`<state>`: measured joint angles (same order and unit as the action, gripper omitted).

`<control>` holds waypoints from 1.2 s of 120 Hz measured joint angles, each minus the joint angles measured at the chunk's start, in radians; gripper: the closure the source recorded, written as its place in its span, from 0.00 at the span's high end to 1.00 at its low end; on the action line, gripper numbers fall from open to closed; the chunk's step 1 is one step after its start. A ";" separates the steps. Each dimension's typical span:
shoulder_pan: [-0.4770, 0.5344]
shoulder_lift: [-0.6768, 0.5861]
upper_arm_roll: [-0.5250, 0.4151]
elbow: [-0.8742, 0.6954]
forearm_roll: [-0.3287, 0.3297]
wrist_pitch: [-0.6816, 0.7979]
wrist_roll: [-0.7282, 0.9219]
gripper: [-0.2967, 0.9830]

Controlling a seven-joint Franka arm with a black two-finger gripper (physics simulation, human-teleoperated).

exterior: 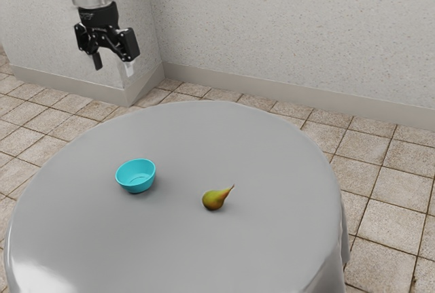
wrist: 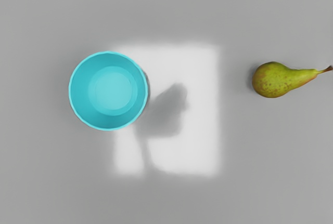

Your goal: Place the pear in the bowl.

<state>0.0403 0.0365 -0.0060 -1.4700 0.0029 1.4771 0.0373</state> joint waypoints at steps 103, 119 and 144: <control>-0.322 0.286 -0.072 -0.110 0.139 0.120 0.302 0.77; -0.358 0.259 -0.062 -0.219 0.153 0.165 0.390 0.77; -0.391 0.235 -0.061 -0.335 0.209 0.231 0.541 0.77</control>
<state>-0.3506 0.2717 -0.0675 -1.8052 0.2122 1.7079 0.5784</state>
